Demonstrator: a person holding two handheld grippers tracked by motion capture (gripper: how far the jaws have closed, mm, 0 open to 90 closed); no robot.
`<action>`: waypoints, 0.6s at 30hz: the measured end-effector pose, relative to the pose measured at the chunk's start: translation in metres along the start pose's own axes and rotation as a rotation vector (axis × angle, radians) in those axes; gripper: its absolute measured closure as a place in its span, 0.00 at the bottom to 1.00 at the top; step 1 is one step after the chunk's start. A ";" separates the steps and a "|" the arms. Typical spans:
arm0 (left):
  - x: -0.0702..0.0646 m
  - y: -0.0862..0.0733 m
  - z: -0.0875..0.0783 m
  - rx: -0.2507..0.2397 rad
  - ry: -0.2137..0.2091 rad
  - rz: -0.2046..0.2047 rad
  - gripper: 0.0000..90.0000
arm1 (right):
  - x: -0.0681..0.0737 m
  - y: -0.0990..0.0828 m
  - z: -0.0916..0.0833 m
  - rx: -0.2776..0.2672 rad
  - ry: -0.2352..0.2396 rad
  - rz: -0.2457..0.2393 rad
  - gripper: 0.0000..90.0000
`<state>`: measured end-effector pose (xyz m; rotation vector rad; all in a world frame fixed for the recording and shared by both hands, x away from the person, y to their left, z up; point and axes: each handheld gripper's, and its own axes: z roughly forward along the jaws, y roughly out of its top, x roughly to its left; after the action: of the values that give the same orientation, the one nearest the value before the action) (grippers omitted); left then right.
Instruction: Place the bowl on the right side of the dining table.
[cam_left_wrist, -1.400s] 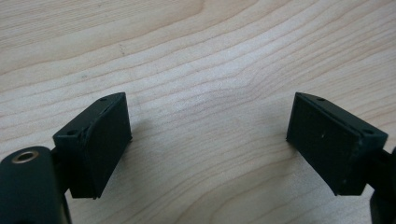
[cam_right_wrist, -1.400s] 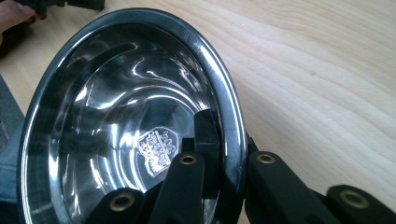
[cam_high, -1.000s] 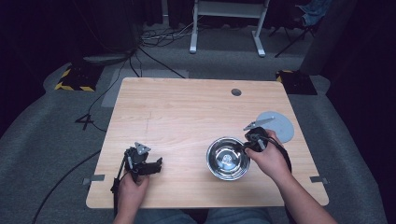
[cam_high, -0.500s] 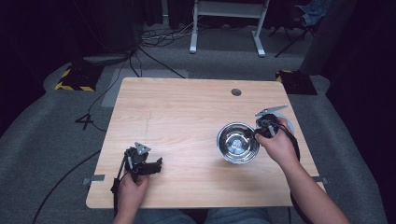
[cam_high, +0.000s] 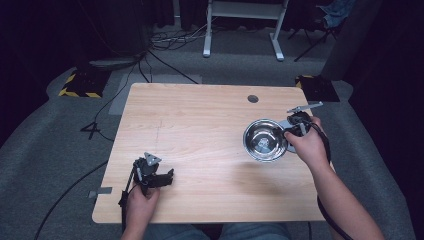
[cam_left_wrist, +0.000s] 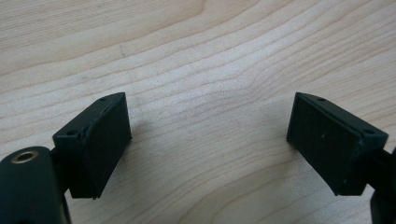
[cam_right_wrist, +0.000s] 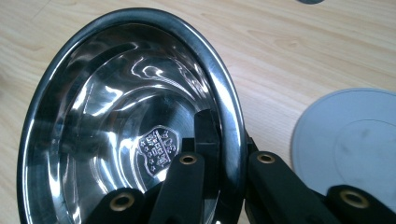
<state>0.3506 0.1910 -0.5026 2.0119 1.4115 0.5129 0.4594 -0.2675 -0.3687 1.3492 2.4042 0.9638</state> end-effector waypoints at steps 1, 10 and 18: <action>0.000 0.000 0.000 0.000 0.000 0.000 0.15 | -0.003 0.001 -0.001 -0.001 -0.006 0.001 0.97; 0.000 0.000 0.000 0.000 0.000 0.000 0.15 | -0.034 0.008 -0.008 -0.013 -0.080 0.063 0.97; 0.000 0.000 0.000 -0.001 0.002 0.000 0.15 | -0.060 0.012 -0.012 -0.039 -0.128 0.118 0.97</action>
<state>0.3505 0.1909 -0.5027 2.0109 1.4123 0.5159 0.4953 -0.3179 -0.3596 1.5050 2.2234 0.9176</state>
